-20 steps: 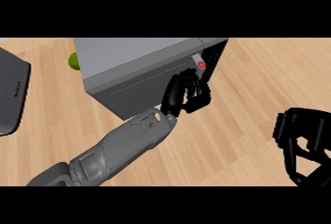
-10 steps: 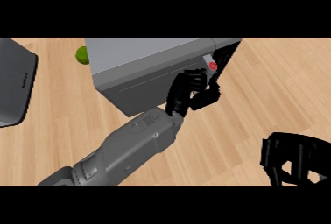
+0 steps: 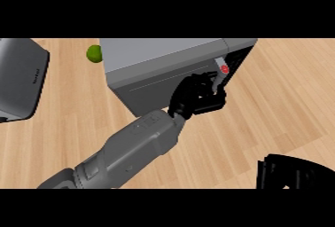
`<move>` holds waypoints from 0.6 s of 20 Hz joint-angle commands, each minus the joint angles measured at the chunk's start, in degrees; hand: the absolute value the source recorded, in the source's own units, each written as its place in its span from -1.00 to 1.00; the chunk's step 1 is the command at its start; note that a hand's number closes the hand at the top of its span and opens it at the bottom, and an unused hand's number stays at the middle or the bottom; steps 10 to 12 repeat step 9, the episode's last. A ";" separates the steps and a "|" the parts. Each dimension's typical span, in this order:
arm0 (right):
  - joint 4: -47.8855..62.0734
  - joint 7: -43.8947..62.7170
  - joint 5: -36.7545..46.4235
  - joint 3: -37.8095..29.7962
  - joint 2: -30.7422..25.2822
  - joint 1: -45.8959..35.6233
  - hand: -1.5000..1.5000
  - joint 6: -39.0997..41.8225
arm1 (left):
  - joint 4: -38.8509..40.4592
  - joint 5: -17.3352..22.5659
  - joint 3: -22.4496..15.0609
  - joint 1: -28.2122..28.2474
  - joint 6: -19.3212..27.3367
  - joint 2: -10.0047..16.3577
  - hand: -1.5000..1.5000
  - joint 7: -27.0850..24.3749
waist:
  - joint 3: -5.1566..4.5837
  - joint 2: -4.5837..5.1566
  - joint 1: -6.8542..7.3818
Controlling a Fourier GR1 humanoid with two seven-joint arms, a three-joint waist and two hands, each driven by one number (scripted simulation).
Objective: Pick up the milk, place it into the microwave and close the microwave
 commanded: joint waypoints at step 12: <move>-8.35 1.61 4.66 4.77 3.60 6.60 1.00 -6.38 | 9.62 6.46 4.70 4.00 -8.20 2.37 1.00 -4.42 | -0.28 -0.13 3.97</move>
